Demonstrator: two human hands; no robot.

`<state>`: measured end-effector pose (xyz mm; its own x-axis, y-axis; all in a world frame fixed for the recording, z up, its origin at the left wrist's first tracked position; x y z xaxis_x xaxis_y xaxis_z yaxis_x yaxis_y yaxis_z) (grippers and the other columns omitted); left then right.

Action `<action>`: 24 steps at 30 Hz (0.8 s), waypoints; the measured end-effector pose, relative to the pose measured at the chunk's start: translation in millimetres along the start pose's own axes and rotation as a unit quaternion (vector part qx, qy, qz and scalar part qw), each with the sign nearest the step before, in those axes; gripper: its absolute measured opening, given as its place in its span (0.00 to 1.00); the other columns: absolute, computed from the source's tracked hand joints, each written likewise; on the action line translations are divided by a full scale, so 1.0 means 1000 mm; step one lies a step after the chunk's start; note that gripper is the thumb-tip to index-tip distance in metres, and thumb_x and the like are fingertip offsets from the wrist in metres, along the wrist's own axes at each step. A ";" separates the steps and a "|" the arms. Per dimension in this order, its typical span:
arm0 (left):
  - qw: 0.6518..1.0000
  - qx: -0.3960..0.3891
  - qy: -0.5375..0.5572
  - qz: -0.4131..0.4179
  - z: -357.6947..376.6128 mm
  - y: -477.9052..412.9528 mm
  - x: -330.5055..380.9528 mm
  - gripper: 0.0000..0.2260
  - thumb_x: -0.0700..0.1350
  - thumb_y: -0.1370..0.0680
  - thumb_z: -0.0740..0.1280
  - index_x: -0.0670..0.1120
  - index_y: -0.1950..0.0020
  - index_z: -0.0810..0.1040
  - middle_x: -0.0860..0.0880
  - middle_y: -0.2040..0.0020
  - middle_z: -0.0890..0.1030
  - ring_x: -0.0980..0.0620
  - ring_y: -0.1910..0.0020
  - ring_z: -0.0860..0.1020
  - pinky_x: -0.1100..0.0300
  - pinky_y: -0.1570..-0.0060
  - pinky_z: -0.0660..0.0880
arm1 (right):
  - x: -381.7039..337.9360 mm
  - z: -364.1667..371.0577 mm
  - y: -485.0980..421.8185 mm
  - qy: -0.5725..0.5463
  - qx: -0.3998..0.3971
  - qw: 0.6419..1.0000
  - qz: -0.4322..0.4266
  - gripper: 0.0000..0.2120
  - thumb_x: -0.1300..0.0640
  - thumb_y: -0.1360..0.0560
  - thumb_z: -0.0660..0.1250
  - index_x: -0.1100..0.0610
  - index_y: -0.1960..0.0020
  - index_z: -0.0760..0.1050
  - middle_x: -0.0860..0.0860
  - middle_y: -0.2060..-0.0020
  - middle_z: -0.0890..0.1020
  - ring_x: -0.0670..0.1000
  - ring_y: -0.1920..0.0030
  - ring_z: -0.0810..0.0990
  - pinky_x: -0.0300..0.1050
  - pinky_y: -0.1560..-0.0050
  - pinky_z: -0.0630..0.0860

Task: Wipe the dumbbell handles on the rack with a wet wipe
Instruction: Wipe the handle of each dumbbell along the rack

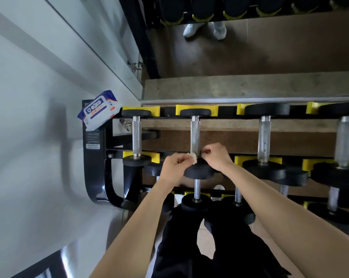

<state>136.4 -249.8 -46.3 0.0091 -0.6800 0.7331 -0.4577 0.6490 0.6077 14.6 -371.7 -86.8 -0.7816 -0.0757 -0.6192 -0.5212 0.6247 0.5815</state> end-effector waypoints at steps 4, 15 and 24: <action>0.998 -0.009 0.061 0.011 0.003 0.016 0.007 0.04 0.39 0.21 0.71 0.45 0.54 0.86 0.46 0.49 0.84 0.51 0.49 0.82 0.53 0.42 0.77 | -0.005 -0.018 0.022 -0.104 0.033 0.994 -0.008 0.13 0.63 0.24 0.70 0.54 0.41 0.83 0.45 0.50 0.85 0.41 0.52 0.81 0.33 0.51 0.74; 0.983 -0.094 0.081 0.138 0.079 0.032 0.053 0.02 0.40 0.21 0.72 0.46 0.54 0.82 0.48 0.54 0.84 0.51 0.54 0.82 0.52 0.51 0.79 | 0.036 -0.064 0.117 -0.525 0.103 0.842 0.069 0.11 0.69 0.24 0.70 0.63 0.42 0.79 0.57 0.49 0.86 0.56 0.45 0.85 0.51 0.44 0.82; 0.982 -0.087 0.060 0.155 0.136 0.038 0.068 0.08 0.39 0.24 0.75 0.48 0.46 0.84 0.52 0.53 0.86 0.52 0.51 0.84 0.48 0.48 0.82 | 0.078 -0.110 0.127 -0.304 0.215 0.927 0.052 0.09 0.62 0.29 0.78 0.55 0.51 0.83 0.49 0.57 0.87 0.47 0.55 0.86 0.46 0.52 0.84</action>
<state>-1.6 -317.8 -15.5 0.0021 -0.4018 0.9157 -0.2964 0.8743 0.3843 -150.2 -384.1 -2.9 -0.4150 0.3727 -0.8300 -0.1671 0.8655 0.4722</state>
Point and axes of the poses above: each hand's wrist, its own y-axis away from the middle knuckle, its own z-axis out of the palm, x = y × z, the point moved 5 cm from there along -y, towards the middle knuckle
